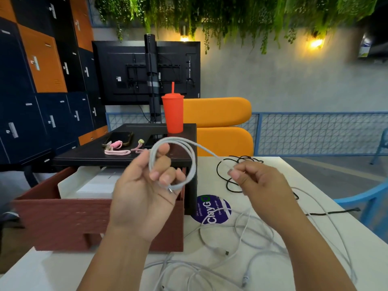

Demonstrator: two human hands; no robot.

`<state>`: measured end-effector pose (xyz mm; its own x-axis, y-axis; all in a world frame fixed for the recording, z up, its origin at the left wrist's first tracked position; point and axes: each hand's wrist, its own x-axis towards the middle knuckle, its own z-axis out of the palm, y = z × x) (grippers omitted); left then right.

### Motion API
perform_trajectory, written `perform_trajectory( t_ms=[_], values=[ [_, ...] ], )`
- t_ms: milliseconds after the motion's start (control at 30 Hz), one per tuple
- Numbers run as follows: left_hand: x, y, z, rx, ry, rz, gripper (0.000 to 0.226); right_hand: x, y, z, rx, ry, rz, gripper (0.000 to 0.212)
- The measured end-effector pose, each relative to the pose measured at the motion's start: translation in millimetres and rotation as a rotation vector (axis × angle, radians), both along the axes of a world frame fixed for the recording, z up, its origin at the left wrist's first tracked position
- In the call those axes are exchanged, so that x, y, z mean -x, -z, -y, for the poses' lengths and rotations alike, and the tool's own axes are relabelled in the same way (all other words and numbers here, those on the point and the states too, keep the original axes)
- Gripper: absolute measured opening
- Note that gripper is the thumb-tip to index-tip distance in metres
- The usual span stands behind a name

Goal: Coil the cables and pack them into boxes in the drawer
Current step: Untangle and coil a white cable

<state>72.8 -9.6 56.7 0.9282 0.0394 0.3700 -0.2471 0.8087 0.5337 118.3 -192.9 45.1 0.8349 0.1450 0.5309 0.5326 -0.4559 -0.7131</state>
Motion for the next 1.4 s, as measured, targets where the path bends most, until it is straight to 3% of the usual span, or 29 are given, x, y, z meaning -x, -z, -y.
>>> perform_trajectory(
  t_ms=[167, 300, 500, 633, 733, 833, 967, 1100, 1200, 1267, 1400],
  values=[
    [-1.2, -0.7, -7.3, 0.036, -0.075, 0.086, 0.036, 14.1, -3.7, -10.6, 0.253, -0.125, -0.05, 0.016],
    [1.3, -0.5, 1.0, -0.05, -0.136, 0.091, 0.036, 23.5, -5.0, -17.9, 0.452, -0.219, -0.015, 0.026],
    [2.5, 4.1, 10.8, -0.369, -0.342, 0.156, 0.035, 44.7, -16.8, -20.0, 0.551, -0.288, 0.018, 0.017],
    [-3.0, 10.3, 15.1, -0.62, -0.509, 0.179, 0.026, 51.5, -22.6, -21.6, 0.619, -0.246, 0.106, 0.024],
    [-7.6, 17.1, 14.1, -0.951, -0.683, 0.243, 0.027, 48.6, -25.4, -20.0, 0.552, -0.208, 0.221, 0.018],
    [-9.8, 20.1, 15.1, -1.109, -0.702, 0.253, 0.016, 39.7, -23.1, -17.7, 0.468, -0.157, 0.382, 0.015],
    [-3.0, 16.7, 16.3, -1.062, -0.509, 0.281, 0.024, 37.3, -20.1, -15.7, 0.358, -0.17, 0.447, 0.023],
    [5.1, 13.7, 19.0, -1.047, -0.325, 0.342, 0.04, 39.0, -22.9, -18.0, 0.164, -0.121, 0.452, 0.017],
    [8.2, 8.3, 20.2, -0.945, -0.254, 0.306, 0.031, 34.6, -21.4, -14.4, 0.005, -0.081, 0.409, 0.023],
    [8.6, 7.9, 18.5, -0.918, -0.249, 0.268, 0.035, 30.7, -19.3, -10.7, -0.018, -0.04, 0.379, 0.026],
    [11.2, 6.1, 19.4, -0.744, -0.209, 0.199, 0.02, 25.9, -16.4, -11.1, -0.028, -0.087, 0.247, 0.025]
  ],
)
